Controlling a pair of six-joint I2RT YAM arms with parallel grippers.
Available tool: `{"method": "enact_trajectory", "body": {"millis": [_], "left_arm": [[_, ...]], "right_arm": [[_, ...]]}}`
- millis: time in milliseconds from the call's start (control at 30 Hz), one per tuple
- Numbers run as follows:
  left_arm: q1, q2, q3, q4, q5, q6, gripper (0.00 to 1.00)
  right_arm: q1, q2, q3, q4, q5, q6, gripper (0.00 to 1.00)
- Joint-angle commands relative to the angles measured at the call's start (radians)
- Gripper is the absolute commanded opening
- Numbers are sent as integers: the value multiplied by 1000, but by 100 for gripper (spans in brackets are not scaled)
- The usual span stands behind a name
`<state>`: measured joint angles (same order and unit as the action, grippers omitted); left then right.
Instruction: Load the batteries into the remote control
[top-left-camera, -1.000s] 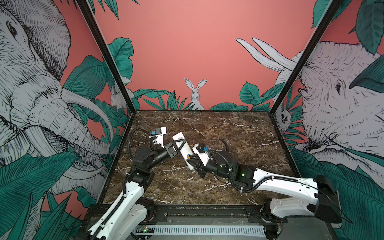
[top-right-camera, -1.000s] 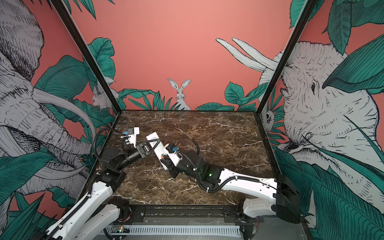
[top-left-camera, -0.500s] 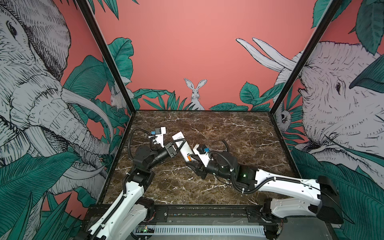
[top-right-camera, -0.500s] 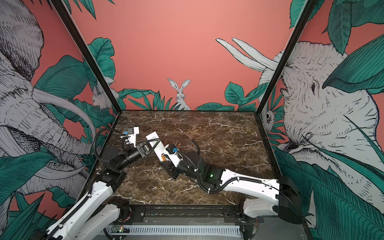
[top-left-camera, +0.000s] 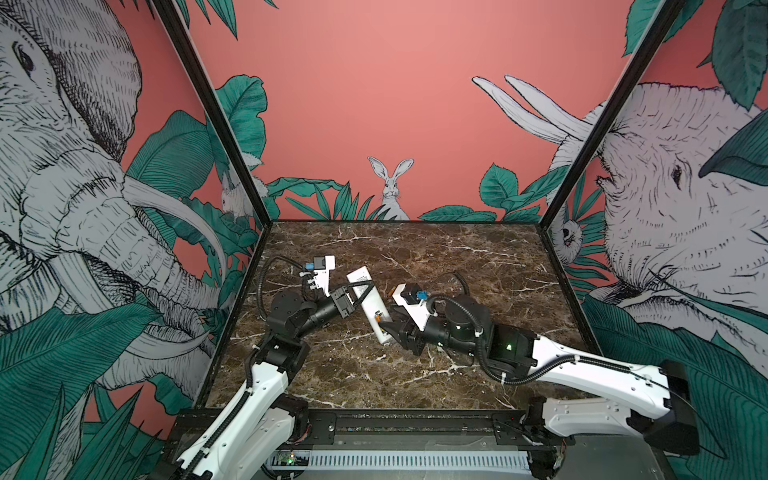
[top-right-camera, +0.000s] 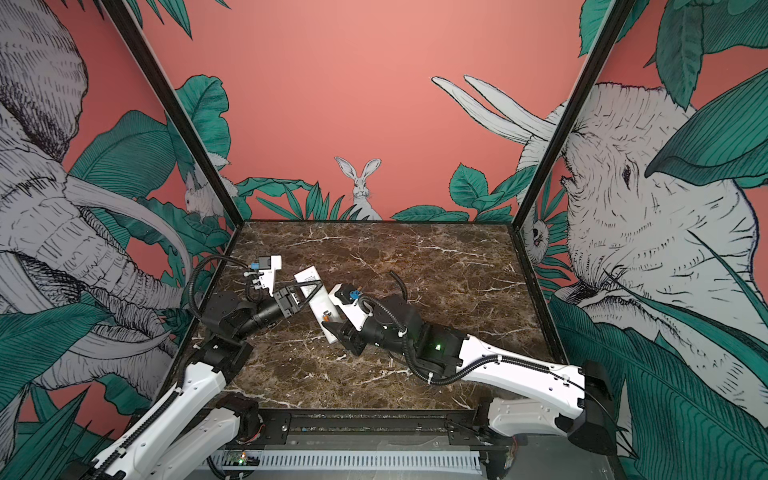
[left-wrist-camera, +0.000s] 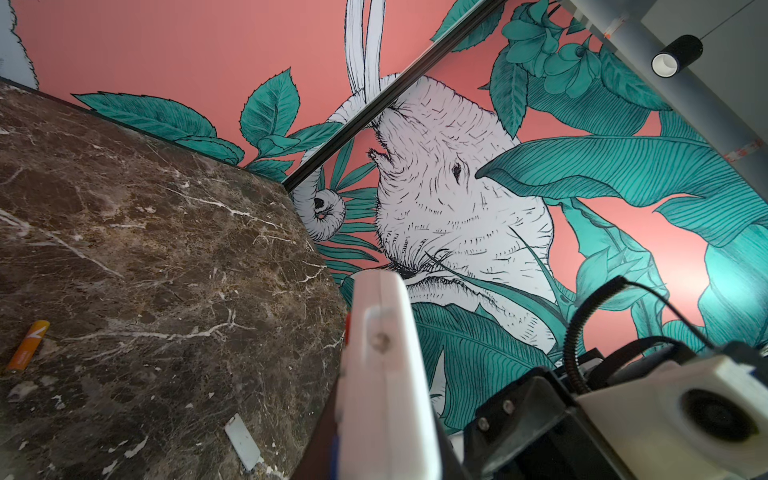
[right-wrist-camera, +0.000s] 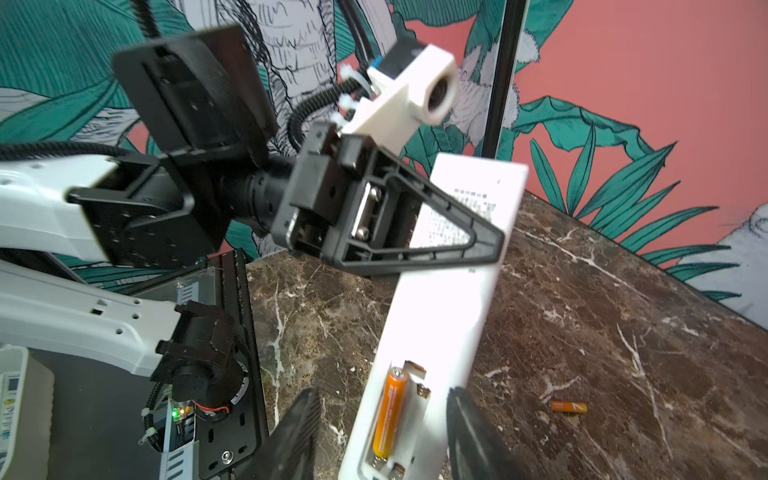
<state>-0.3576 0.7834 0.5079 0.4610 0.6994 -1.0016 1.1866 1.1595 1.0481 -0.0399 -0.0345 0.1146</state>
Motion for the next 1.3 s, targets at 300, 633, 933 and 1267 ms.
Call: {"method": "enact_trajectory", "body": {"millis": [300, 633, 933, 1267], "left_arm": [[-3, 10, 56, -10, 102, 18, 0], [-3, 21, 91, -93, 167, 62, 0], [-4, 27, 95, -104, 190, 69, 0], [-3, 26, 95, -105, 192, 66, 0]], "right_arm": [[7, -12, 233, -552, -111, -509, 58], [8, 134, 385, -600, -95, -608, 59], [7, 187, 424, -598, -103, -664, 39], [7, 228, 435, -576, -100, -692, 34]]}}
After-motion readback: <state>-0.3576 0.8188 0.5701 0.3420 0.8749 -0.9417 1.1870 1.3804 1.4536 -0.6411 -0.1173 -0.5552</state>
